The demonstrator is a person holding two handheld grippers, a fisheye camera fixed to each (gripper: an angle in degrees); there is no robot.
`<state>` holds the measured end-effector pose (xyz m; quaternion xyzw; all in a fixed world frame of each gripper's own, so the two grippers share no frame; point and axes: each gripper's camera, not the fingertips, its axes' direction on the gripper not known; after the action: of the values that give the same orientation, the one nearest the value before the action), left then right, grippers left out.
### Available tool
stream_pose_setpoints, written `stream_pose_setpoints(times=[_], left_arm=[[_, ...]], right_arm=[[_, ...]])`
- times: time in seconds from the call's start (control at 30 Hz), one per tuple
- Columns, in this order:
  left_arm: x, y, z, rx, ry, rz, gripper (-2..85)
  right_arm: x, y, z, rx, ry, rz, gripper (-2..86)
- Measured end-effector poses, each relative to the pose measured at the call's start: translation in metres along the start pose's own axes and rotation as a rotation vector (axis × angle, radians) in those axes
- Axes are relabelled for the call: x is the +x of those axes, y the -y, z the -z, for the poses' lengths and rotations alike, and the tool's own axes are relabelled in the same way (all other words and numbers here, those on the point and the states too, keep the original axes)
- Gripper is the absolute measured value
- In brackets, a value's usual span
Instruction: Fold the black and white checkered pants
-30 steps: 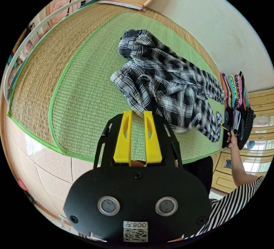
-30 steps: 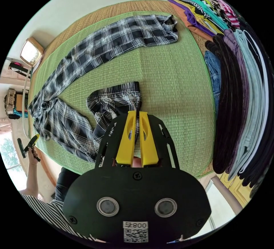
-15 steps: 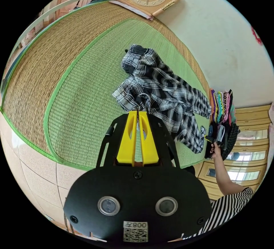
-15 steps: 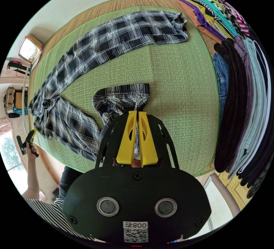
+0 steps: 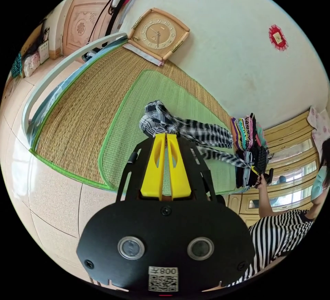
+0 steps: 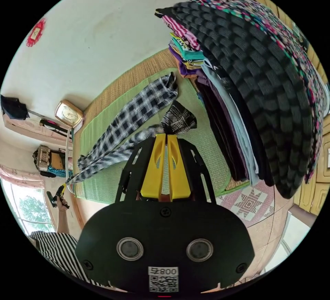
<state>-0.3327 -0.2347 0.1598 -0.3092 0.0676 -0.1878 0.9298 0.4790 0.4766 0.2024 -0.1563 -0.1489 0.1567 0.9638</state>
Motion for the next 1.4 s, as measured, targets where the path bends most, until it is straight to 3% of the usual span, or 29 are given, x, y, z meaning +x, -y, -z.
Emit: stream_pose_setpoints(times=[0.13,0.23,0.4,0.53,0.7,0.97,1.13,1.4], left_arm=[[-0.037,-0.026,-0.023,-0.111,0.039,0.123,0.4],[-0.063,-0.039,-0.042,-0.175,0.049,0.226,0.5],[-0.074,-0.041,-0.048,-0.205,0.16,0.251,0.4],[-0.07,-0.034,-0.041,-0.13,0.262,0.253,0.3],[-0.039,-0.017,-0.053,-0.087,0.254,0.127,0.1],[0.042,0.019,-0.155,-0.272,0.003,-0.183,0.0],[0.08,0.027,-0.213,-0.38,0.015,-0.323,0.1],[0.087,0.03,-0.253,-0.444,0.103,-0.381,0.1]], right_arm=[[0.059,-0.045,-0.054,-0.163,-0.064,-0.136,0.6],[0.105,-0.076,-0.091,-0.239,0.024,-0.294,1.1],[0.126,-0.093,-0.095,-0.21,0.043,-0.354,4.2],[0.117,-0.097,-0.087,-0.154,-0.024,-0.333,5.5],[0.086,-0.102,-0.083,-0.117,-0.203,-0.27,6.0],[0.013,-0.072,-0.112,-0.06,-0.161,-0.034,1.9],[0.01,-0.036,-0.168,-0.153,-0.209,-0.024,-0.2],[0.017,-0.016,-0.168,-0.066,-0.267,-0.071,-0.5]])
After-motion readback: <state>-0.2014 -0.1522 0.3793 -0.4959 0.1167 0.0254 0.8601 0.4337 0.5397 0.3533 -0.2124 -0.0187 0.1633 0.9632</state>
